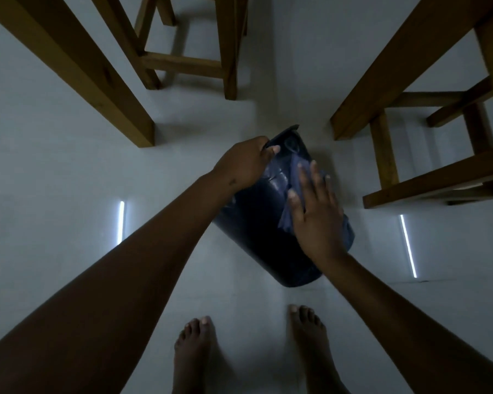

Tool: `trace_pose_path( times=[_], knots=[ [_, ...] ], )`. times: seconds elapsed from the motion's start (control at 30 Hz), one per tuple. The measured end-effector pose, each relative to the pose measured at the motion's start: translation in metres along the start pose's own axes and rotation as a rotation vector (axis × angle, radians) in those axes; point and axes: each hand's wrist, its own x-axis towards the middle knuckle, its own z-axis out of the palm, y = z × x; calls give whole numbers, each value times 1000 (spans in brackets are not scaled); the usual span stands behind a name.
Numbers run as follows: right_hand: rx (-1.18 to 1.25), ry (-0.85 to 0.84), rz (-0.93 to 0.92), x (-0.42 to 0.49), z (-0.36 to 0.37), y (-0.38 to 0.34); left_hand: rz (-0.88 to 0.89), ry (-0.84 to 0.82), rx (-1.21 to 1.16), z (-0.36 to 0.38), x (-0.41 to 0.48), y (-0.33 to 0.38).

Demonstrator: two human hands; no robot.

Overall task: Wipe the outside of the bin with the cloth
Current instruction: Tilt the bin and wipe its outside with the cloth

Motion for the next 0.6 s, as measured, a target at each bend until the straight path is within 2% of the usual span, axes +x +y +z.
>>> trace_pose_path(
  times=[0.07, 0.1, 0.27, 0.37, 0.43, 0.6],
  knots=[
    [88, -16, 108, 8, -4, 1, -14, -22, 2, -1, 3, 0],
    [35, -11, 82, 2, -3, -2, -21, -27, 3, -1, 3, -1],
    [-286, 18, -308, -44, 22, -13, -49, -20, -11, -1, 0, -9],
    [-316, 25, -379, -37, 19, -7, -43, -27, -31, -1, 2, -7],
    [-261, 3, -331, -24, 12, -1, -36, -32, -43, -2, 3, -4],
    [102, -77, -3, 20, -5, 2, -41, -25, -41, -1, 3, -4]
  ],
)
